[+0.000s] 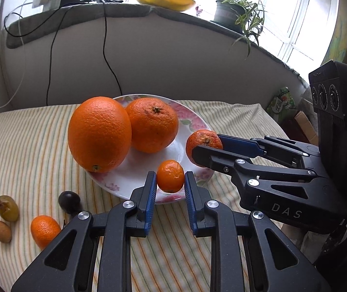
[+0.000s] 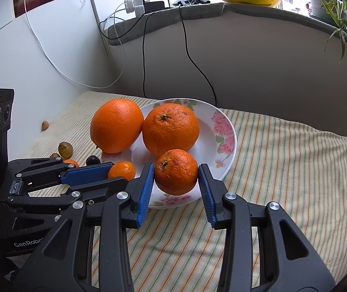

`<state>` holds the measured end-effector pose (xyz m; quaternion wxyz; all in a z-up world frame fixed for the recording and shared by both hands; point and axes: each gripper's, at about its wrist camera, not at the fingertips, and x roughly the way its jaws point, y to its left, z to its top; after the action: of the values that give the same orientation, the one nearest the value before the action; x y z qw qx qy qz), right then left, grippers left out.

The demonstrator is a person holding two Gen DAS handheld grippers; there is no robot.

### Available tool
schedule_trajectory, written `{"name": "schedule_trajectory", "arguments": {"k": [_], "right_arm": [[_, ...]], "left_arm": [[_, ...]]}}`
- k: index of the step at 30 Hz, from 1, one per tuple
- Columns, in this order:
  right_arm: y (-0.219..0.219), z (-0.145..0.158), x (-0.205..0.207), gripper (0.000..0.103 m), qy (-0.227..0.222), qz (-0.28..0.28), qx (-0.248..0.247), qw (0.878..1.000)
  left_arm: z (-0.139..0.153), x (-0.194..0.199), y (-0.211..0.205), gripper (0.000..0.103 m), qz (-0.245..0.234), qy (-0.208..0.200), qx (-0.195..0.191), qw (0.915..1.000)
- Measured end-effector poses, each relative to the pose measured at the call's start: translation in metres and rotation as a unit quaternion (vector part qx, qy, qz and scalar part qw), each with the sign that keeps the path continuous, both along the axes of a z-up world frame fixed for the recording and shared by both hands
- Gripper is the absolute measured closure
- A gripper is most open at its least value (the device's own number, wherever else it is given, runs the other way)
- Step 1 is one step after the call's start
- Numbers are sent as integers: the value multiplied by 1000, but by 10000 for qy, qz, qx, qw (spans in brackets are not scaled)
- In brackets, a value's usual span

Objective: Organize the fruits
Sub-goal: 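Carry the tangerine in the left gripper to the plate while the right gripper carries its tangerine there, then open the left gripper onto the plate while the right gripper releases its tangerine beside it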

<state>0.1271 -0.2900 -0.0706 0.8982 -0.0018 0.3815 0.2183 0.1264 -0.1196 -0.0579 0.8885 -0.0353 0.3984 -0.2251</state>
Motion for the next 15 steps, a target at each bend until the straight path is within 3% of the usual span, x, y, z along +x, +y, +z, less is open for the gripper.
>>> {"name": "schedule_trajectory", "arguments": {"k": [15], "right_arm": [[1,-5,5,63,91,13,-26,10000]], "left_arm": [[1,1,-2,81,-42,-4,-1,10000]]}}
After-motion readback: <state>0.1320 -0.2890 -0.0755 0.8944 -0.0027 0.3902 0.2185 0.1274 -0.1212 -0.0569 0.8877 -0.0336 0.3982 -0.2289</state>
